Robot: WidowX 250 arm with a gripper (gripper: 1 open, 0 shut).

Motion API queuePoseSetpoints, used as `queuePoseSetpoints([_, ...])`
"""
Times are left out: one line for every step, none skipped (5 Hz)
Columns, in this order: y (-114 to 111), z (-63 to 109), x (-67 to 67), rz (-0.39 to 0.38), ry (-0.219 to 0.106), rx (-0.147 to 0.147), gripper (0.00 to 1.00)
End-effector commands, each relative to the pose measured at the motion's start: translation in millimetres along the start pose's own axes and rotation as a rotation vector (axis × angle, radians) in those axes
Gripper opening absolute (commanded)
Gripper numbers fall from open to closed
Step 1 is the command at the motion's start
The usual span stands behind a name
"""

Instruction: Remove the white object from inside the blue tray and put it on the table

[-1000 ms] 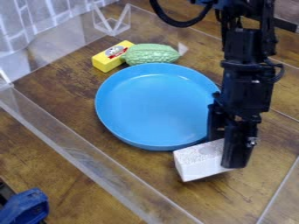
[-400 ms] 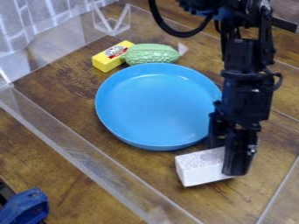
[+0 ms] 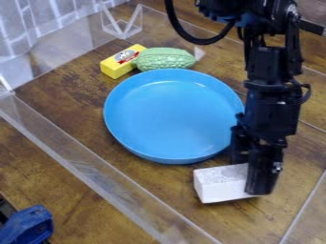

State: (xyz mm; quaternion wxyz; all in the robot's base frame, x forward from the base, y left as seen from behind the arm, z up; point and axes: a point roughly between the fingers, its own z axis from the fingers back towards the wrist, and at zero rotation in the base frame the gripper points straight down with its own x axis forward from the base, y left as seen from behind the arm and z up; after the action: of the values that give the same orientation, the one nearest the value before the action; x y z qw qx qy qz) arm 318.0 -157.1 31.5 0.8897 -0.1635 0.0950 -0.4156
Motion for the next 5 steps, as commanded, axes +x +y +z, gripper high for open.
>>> queuePoseSetpoints([-8,15.2,10.6,-0.045,-0.038,0.027,0.00])
queuePoseSetpoints([-8,15.3,11.5,-0.049,-0.039,0.025,0.00])
queuePoseSetpoints([-8,18.6,9.1,-0.038,-0.037,0.019,1.00])
queuePoseSetpoints([-6,23.0,5.9,-0.020,-0.024,0.015,1.00])
queuePoseSetpoints([-4,28.4,3.9,0.001,-0.009,0.016,1.00])
